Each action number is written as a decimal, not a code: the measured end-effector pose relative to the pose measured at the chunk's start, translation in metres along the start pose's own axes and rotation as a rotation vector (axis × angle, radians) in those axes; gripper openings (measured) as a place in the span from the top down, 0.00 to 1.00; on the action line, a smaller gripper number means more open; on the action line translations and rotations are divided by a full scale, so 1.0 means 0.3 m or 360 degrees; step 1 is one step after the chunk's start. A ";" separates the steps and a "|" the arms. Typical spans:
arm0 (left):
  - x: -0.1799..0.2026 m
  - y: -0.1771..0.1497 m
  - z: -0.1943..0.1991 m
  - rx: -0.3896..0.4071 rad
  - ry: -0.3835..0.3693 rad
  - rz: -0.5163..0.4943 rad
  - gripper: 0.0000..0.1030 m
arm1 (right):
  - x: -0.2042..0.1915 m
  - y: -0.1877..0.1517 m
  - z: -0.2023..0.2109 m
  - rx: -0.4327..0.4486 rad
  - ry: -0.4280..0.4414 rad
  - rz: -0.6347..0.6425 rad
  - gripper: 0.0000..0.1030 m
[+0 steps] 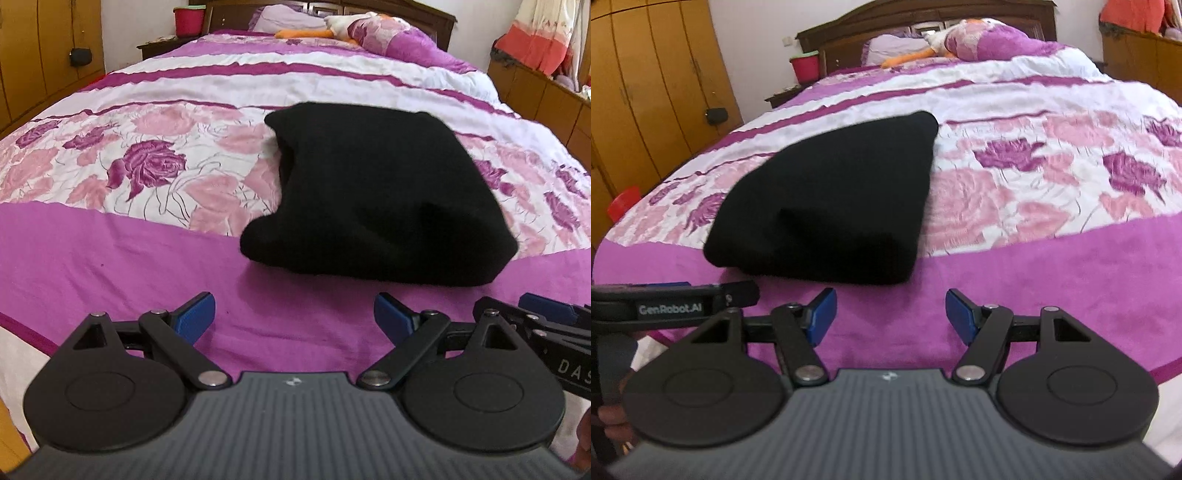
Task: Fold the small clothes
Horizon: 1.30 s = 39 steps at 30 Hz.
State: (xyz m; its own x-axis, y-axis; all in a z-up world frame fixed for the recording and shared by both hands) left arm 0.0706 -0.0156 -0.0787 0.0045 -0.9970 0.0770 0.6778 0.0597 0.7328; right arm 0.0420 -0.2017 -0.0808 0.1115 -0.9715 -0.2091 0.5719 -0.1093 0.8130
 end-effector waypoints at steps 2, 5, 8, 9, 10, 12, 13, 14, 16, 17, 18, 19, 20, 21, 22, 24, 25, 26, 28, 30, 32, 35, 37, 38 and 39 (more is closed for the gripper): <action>0.003 -0.002 -0.017 -0.0014 0.0007 -0.0002 0.08 | 0.008 -0.010 -0.010 -0.0021 -0.0008 -0.0020 0.34; 0.011 -0.003 -0.035 -0.0025 0.0014 -0.0016 0.08 | 0.014 -0.020 -0.019 -0.0040 -0.0010 -0.0045 0.34; 0.022 -0.005 -0.043 -0.0027 0.0023 -0.0046 0.08 | 0.019 -0.021 -0.021 -0.0040 -0.0006 -0.0053 0.34; 0.025 -0.005 -0.044 -0.0027 0.0022 -0.0054 0.08 | 0.019 -0.021 -0.022 -0.0039 -0.0008 -0.0051 0.34; 0.028 -0.005 -0.045 -0.0029 0.0021 -0.0059 0.08 | 0.020 -0.020 -0.023 -0.0037 -0.0010 -0.0051 0.34; 0.031 -0.008 -0.047 -0.0034 0.0019 -0.0067 0.07 | 0.021 -0.021 -0.025 -0.0039 -0.0010 -0.0057 0.34; 0.031 -0.008 -0.049 -0.0038 0.0021 -0.0069 0.07 | 0.022 -0.022 -0.026 -0.0042 -0.0010 -0.0060 0.34; 0.031 -0.009 -0.050 -0.0041 0.0024 -0.0071 0.07 | 0.023 -0.023 -0.027 -0.0045 -0.0009 -0.0062 0.34; 0.030 -0.010 -0.052 -0.0044 0.0030 -0.0074 0.07 | 0.023 -0.024 -0.028 -0.0047 -0.0006 -0.0064 0.34; 0.030 -0.010 -0.052 -0.0044 0.0030 -0.0075 0.07 | 0.022 -0.024 -0.029 -0.0046 -0.0006 -0.0064 0.34; 0.030 -0.010 -0.052 -0.0044 0.0030 -0.0074 0.08 | 0.021 -0.024 -0.029 -0.0046 -0.0004 -0.0064 0.34; 0.030 -0.010 -0.052 -0.0044 0.0031 -0.0074 0.08 | 0.021 -0.024 -0.029 -0.0047 -0.0004 -0.0063 0.34; 0.030 -0.010 -0.052 -0.0044 0.0030 -0.0073 0.07 | 0.021 -0.025 -0.030 -0.0048 -0.0003 -0.0061 0.34; 0.029 -0.010 -0.052 -0.0045 0.0031 -0.0071 0.07 | 0.020 -0.025 -0.031 -0.0049 -0.0002 -0.0060 0.34; 0.030 -0.010 -0.051 -0.0046 0.0033 -0.0070 0.07 | 0.018 -0.026 -0.031 -0.0049 -0.0003 -0.0057 0.34; 0.029 -0.011 -0.052 -0.0048 0.0037 -0.0065 0.07 | 0.015 -0.026 -0.032 -0.0049 -0.0003 -0.0052 0.34; 0.028 -0.012 -0.052 -0.0050 0.0037 -0.0061 0.07 | 0.015 -0.026 -0.031 -0.0049 -0.0003 -0.0051 0.34; 0.027 -0.012 -0.053 -0.0052 0.0037 -0.0058 0.07 | 0.015 -0.026 -0.031 -0.0048 -0.0002 -0.0052 0.34; 0.026 -0.013 -0.052 -0.0053 0.0037 -0.0054 0.07 | 0.015 -0.027 -0.030 -0.0049 -0.0002 -0.0053 0.34; 0.027 -0.013 -0.050 -0.0054 0.0036 -0.0052 0.07 | 0.015 -0.027 -0.030 -0.0049 -0.0003 -0.0053 0.34; 0.028 -0.014 -0.050 -0.0055 0.0037 -0.0050 0.07 | 0.015 -0.027 -0.029 -0.0048 -0.0002 -0.0053 0.34; 0.025 -0.016 -0.051 -0.0059 0.0039 -0.0040 0.07 | 0.015 -0.028 -0.029 -0.0049 -0.0003 -0.0053 0.34; 0.026 -0.018 -0.050 -0.0058 0.0039 -0.0040 0.07 | 0.015 -0.028 -0.029 -0.0048 -0.0002 -0.0054 0.34; 0.027 -0.018 -0.049 -0.0055 0.0042 -0.0046 0.08 | 0.015 -0.028 -0.029 -0.0048 -0.0002 -0.0054 0.34; 0.029 -0.018 -0.047 -0.0051 0.0043 -0.0055 0.08 | 0.015 -0.028 -0.030 -0.0049 -0.0001 -0.0053 0.34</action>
Point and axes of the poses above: each gripper's, at about its wrist camera, not at the fingertips, and z roughly against the way its jaws point, x to its right, y to its top, the point moved 7 cm from there along -z, roughly the way its jaws point, and after that the axes turned 4 degrees about x, right-handed, at the moved point
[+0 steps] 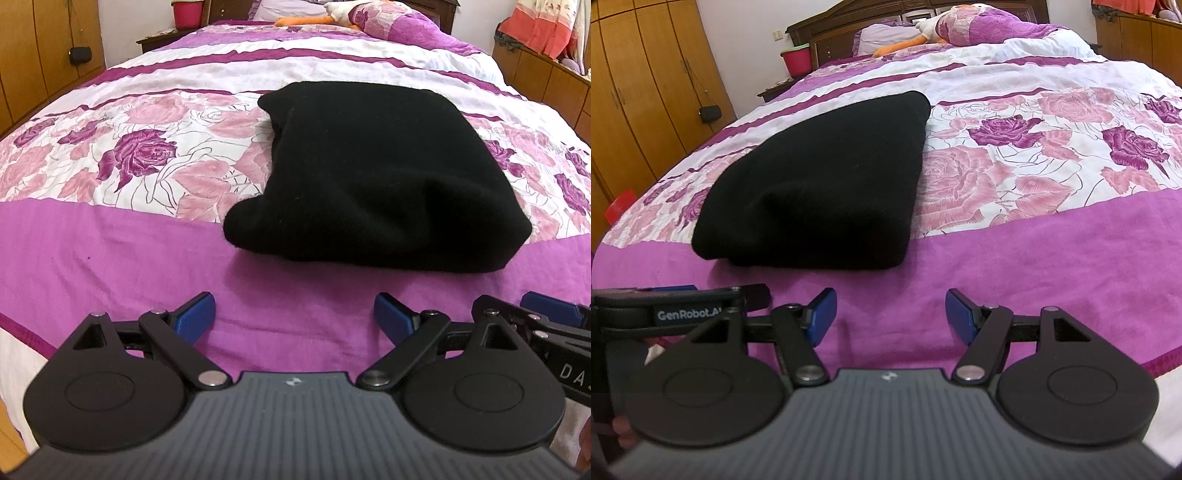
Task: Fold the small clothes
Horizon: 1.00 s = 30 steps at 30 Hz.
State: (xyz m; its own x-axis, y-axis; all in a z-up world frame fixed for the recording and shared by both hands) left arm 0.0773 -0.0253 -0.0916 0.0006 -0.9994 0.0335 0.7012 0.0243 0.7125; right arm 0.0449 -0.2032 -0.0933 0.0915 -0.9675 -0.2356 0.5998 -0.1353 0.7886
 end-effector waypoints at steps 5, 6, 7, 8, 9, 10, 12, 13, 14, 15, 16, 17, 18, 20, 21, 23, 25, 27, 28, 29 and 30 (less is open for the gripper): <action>0.012 -0.003 0.004 0.0003 -0.0009 -0.0029 0.08 | -0.007 -0.003 0.003 0.0001 0.0006 0.0005 0.34; 0.013 -0.003 0.005 0.0004 -0.0010 -0.0032 0.08 | -0.008 -0.003 0.003 0.0002 0.0005 0.0005 0.34; 0.014 -0.004 0.005 0.0004 -0.0010 -0.0034 0.08 | -0.008 -0.003 0.003 0.0002 0.0005 0.0004 0.34; 0.015 -0.004 0.006 0.0005 -0.0012 -0.0035 0.08 | -0.007 -0.002 0.003 0.0002 0.0006 0.0004 0.34; 0.016 -0.004 0.006 0.0005 -0.0013 -0.0036 0.08 | -0.007 -0.002 0.003 0.0002 0.0005 0.0003 0.34; 0.016 -0.004 0.007 0.0006 -0.0013 -0.0037 0.08 | -0.007 -0.002 0.004 0.0002 0.0005 0.0004 0.34; 0.016 -0.004 0.007 0.0006 -0.0012 -0.0038 0.08 | -0.007 -0.002 0.004 0.0002 0.0006 0.0004 0.34; 0.016 -0.004 0.007 0.0005 -0.0012 -0.0038 0.08 | -0.006 -0.002 0.004 0.0002 0.0006 0.0004 0.34; 0.016 -0.004 0.007 0.0005 -0.0013 -0.0039 0.08 | -0.007 -0.002 0.004 0.0002 0.0006 0.0004 0.34; 0.016 -0.004 0.007 0.0005 -0.0013 -0.0038 0.08 | -0.006 -0.002 0.003 0.0002 0.0007 0.0005 0.34; 0.016 -0.004 0.007 0.0005 -0.0014 -0.0038 0.08 | -0.008 -0.003 0.004 0.0001 0.0008 0.0005 0.34; 0.016 -0.004 0.007 0.0005 -0.0014 -0.0038 0.08 | -0.010 -0.003 0.004 0.0001 0.0009 0.0006 0.34; 0.016 -0.004 0.007 0.0006 -0.0013 -0.0038 0.08 | -0.010 -0.004 0.004 0.0001 0.0009 0.0007 0.34; 0.016 -0.004 0.007 0.0005 -0.0013 -0.0038 0.08 | -0.013 -0.004 0.004 0.0001 0.0010 0.0007 0.34; 0.016 -0.005 0.007 0.0004 -0.0014 -0.0038 0.08 | -0.012 -0.004 0.004 0.0001 0.0010 0.0006 0.34; 0.016 -0.005 0.007 0.0004 -0.0012 -0.0038 0.08 | -0.014 -0.005 0.005 0.0001 0.0010 0.0005 0.34; 0.016 -0.005 0.007 0.0003 -0.0012 -0.0036 0.08 | -0.012 -0.004 0.004 0.0002 0.0010 0.0007 0.34; 0.016 -0.006 0.006 0.0003 -0.0012 -0.0038 0.08 | -0.013 -0.005 0.004 0.0002 0.0011 0.0007 0.34; 0.015 -0.006 0.006 0.0002 -0.0011 -0.0039 0.08 | -0.013 -0.005 0.004 0.0001 0.0010 0.0007 0.34; 0.015 -0.007 0.007 0.0002 -0.0011 -0.0039 0.08 | -0.015 -0.005 0.005 0.0001 0.0011 0.0007 0.34; 0.015 -0.006 0.006 0.0001 -0.0012 -0.0039 0.08 | -0.014 -0.005 0.005 0.0001 0.0010 0.0007 0.34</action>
Point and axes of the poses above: each gripper's, at about its wrist camera, not at the fingertips, and z roughly against the way its jaws point, x to its right, y to its top, the point moved 7 cm from there along -z, roughly the way its jaws point, and after that the axes turned 4 degrees about x, right-handed, at the moved point
